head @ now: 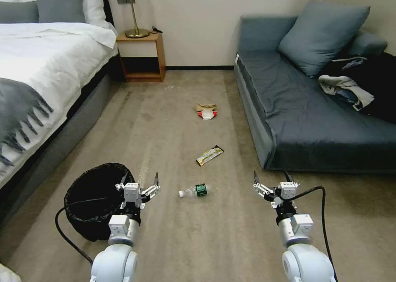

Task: Pick up the trash bin, then pick up the garbage on the floor and place it into the trash bin.

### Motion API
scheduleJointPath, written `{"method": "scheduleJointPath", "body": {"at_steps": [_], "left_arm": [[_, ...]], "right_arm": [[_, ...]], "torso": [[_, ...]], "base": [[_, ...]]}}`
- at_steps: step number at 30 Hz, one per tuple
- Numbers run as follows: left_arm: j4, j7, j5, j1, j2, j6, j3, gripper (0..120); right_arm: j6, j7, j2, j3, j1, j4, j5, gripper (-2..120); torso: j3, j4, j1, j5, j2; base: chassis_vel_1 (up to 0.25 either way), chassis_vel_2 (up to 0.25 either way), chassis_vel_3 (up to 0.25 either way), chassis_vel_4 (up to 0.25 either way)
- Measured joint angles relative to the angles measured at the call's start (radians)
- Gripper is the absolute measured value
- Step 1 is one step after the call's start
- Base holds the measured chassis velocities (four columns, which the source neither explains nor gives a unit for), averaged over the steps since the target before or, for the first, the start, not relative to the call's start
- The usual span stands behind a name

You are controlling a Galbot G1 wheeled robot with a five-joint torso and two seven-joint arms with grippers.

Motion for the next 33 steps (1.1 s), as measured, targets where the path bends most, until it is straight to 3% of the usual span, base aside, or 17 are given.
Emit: {"method": "scheduleJointPath", "body": {"at_steps": [33], "left_arm": [[0.0,0.0,0.0,0.0,0.0,0.0,0.0,100]], "right_arm": [[0.0,0.0,0.0,0.0,0.0,0.0,0.0,100]], "torso": [[0.0,0.0,0.0,0.0,0.0]], "base": [[0.0,0.0,0.0,0.0]]}}
